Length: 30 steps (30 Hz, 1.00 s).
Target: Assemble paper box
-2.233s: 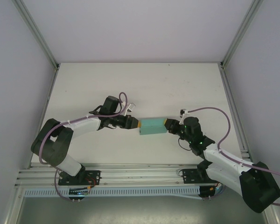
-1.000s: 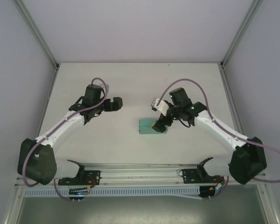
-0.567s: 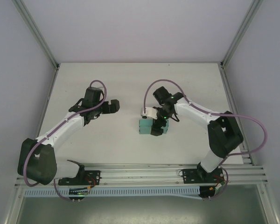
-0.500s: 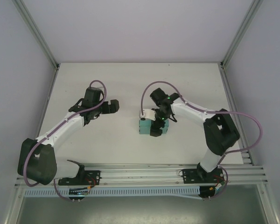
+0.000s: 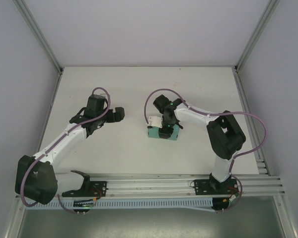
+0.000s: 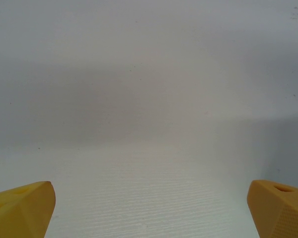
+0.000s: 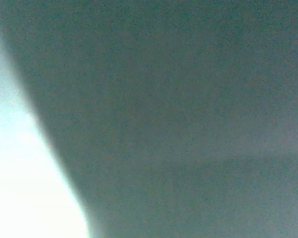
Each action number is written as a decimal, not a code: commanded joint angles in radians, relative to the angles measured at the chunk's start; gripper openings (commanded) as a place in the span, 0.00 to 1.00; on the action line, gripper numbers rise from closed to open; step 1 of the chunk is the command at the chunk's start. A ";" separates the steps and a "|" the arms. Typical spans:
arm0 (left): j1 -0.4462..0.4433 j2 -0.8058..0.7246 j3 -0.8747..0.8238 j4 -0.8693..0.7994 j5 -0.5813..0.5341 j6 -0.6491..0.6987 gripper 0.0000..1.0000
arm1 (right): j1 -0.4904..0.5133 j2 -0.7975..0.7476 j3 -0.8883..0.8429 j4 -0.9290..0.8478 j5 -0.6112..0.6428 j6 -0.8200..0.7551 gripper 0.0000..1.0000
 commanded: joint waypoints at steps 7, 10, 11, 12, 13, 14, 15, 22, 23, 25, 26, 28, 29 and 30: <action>0.006 -0.038 -0.010 -0.024 -0.029 0.011 0.98 | 0.023 -0.039 -0.004 0.296 0.432 0.087 0.30; 0.006 -0.051 -0.016 -0.027 -0.047 0.008 0.98 | 0.031 0.003 -0.012 0.477 0.574 0.013 0.27; 0.006 -0.053 -0.018 -0.027 -0.050 0.009 0.99 | 0.034 0.017 -0.020 0.529 0.580 -0.024 0.26; 0.006 -0.055 -0.019 -0.029 -0.054 0.009 0.98 | 0.036 0.030 -0.035 0.603 0.579 -0.065 0.26; 0.006 -0.055 -0.021 -0.031 -0.059 0.006 0.99 | 0.037 0.045 -0.062 0.720 0.576 -0.112 0.25; 0.006 -0.055 -0.024 -0.035 -0.064 0.001 0.99 | 0.038 0.059 -0.086 0.811 0.565 -0.152 0.23; 0.006 -0.056 -0.024 -0.039 -0.063 -0.002 0.98 | 0.038 0.073 -0.101 0.872 0.545 -0.187 0.23; 0.006 -0.077 -0.033 -0.056 -0.061 -0.020 0.98 | 0.060 0.117 -0.189 1.011 0.404 -0.281 0.34; 0.006 -0.080 -0.033 -0.057 -0.063 -0.020 0.99 | 0.065 0.117 -0.193 0.991 0.414 -0.277 0.37; 0.006 -0.083 -0.031 -0.057 -0.066 -0.016 0.99 | 0.082 0.113 -0.188 0.918 0.453 -0.247 0.48; 0.007 -0.083 -0.028 -0.057 -0.067 -0.017 0.98 | 0.092 0.108 -0.183 0.879 0.469 -0.220 0.58; 0.006 -0.077 -0.025 -0.051 -0.063 -0.019 0.98 | 0.114 0.083 -0.177 0.796 0.483 -0.142 0.71; 0.007 -0.071 -0.022 -0.048 -0.055 -0.019 0.99 | 0.124 0.067 -0.178 0.764 0.482 -0.109 0.74; 0.006 -0.061 -0.014 -0.046 -0.045 -0.018 0.99 | 0.135 0.045 -0.182 0.734 0.472 -0.070 0.83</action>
